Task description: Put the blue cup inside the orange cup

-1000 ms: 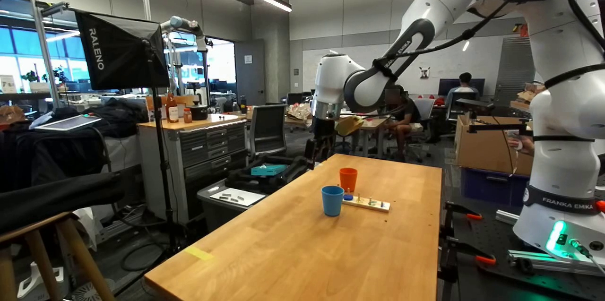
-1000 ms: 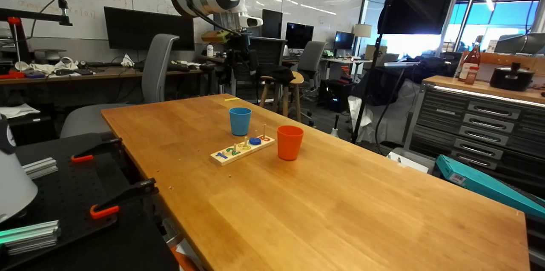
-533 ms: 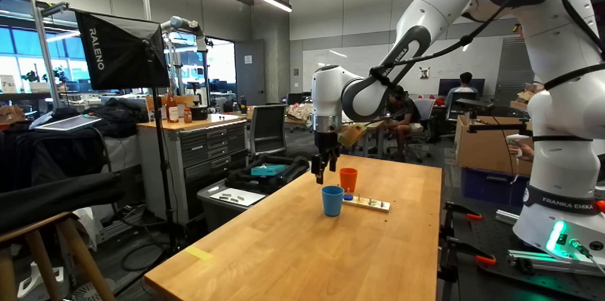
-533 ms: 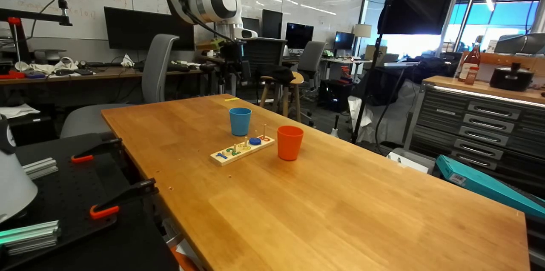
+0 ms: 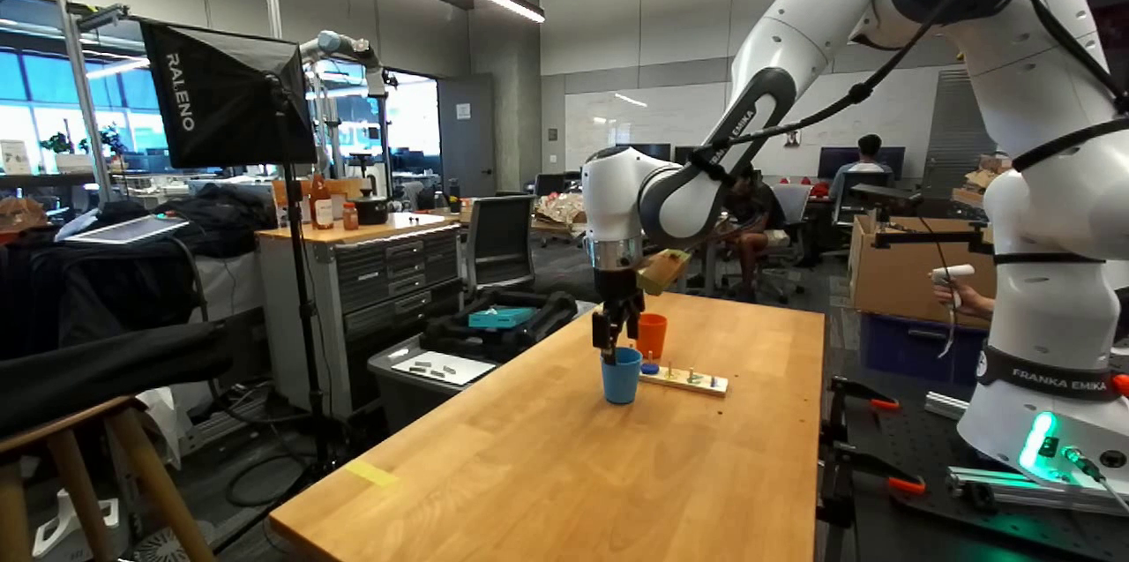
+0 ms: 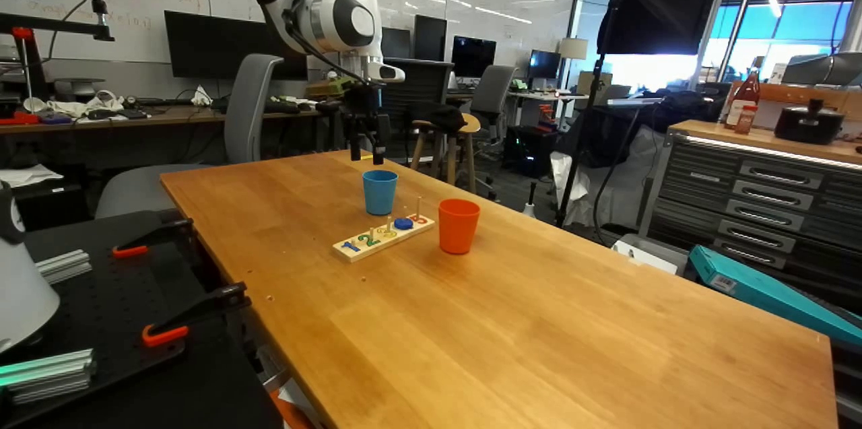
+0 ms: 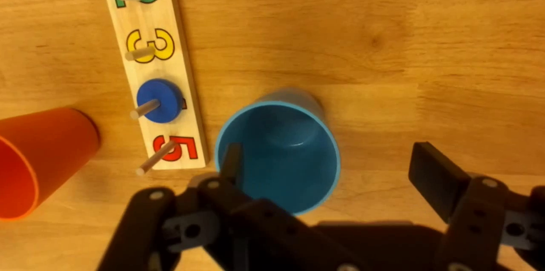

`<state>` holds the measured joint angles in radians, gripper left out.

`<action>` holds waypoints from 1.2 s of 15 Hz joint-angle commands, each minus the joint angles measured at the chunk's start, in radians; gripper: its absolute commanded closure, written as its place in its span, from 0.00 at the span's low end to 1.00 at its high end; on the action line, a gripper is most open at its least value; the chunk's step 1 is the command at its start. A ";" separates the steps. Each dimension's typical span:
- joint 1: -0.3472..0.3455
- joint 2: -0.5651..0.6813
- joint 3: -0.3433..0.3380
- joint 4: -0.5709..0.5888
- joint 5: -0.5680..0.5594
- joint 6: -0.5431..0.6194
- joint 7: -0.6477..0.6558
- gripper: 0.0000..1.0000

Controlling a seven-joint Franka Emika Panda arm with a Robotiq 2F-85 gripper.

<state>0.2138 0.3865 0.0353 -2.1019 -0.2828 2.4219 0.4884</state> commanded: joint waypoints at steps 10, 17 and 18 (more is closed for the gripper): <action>0.067 0.092 -0.035 0.046 0.004 0.059 0.065 0.00; 0.066 0.128 -0.062 0.084 0.006 0.074 0.074 0.27; 0.064 0.132 -0.061 0.083 0.011 0.075 0.070 0.34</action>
<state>0.2565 0.4809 -0.0008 -2.0490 -0.2828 2.4760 0.5452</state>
